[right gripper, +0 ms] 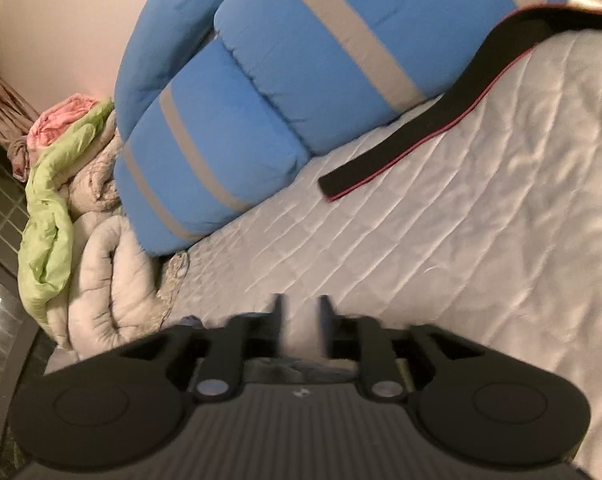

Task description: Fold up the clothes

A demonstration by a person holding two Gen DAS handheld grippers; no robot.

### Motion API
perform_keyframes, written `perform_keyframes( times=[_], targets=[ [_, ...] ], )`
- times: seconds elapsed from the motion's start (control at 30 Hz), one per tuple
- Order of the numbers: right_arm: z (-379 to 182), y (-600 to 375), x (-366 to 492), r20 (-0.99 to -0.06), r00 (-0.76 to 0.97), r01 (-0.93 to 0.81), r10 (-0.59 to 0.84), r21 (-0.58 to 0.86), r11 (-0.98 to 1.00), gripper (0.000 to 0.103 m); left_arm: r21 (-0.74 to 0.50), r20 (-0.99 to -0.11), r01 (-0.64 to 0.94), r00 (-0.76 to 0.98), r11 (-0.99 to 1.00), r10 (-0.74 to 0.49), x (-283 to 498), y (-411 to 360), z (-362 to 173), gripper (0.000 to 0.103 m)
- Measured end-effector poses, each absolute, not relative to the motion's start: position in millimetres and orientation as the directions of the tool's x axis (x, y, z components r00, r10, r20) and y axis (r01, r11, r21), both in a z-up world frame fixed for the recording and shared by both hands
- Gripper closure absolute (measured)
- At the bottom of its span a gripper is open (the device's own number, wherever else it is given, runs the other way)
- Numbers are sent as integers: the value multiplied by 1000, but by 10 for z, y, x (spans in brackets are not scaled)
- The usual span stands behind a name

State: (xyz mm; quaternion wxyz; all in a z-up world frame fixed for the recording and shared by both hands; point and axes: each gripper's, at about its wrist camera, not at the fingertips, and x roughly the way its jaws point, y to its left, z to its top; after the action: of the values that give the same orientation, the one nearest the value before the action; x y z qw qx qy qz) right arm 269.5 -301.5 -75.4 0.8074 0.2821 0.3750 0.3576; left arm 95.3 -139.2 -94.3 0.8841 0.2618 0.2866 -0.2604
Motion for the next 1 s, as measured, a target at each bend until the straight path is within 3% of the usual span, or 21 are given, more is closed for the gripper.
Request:
perform_keyframes(
  times=[0.1,0.23,0.43,0.53,0.63,0.73,0.93,1.0],
  targets=[
    [-702,-3160,2587,-384,469,-386,795,721,576,39,304,-567,590,743,748,-356,894,-1328,-798,63],
    [-736,-3260,2466,-362,419,-400,833,749,527,33,243,-490,629,737,739,-466,729,-1275,-649,63],
    [-795,-3162,2386,-389,371,-419,843,741,525,31,264,-568,619,720,740,-399,612,-1503,-782,62],
    [-799,-3081,2344,-409,342,-454,846,716,530,38,288,-587,584,734,759,-342,552,-1600,-843,62],
    [-810,-3020,2317,-444,344,-468,828,683,561,66,294,-609,555,736,778,-295,542,-1689,-899,62],
    [-855,-3048,2339,-446,345,-438,826,702,561,79,314,-613,535,745,784,-263,526,-1778,-932,62],
    [-906,-3116,2408,-409,319,-376,855,774,510,79,433,-568,480,802,763,-183,451,-1941,-1020,62],
    [-905,-3134,2410,-400,309,-373,863,783,497,72,462,-547,466,819,755,-170,435,-1953,-1027,69]
  ],
)
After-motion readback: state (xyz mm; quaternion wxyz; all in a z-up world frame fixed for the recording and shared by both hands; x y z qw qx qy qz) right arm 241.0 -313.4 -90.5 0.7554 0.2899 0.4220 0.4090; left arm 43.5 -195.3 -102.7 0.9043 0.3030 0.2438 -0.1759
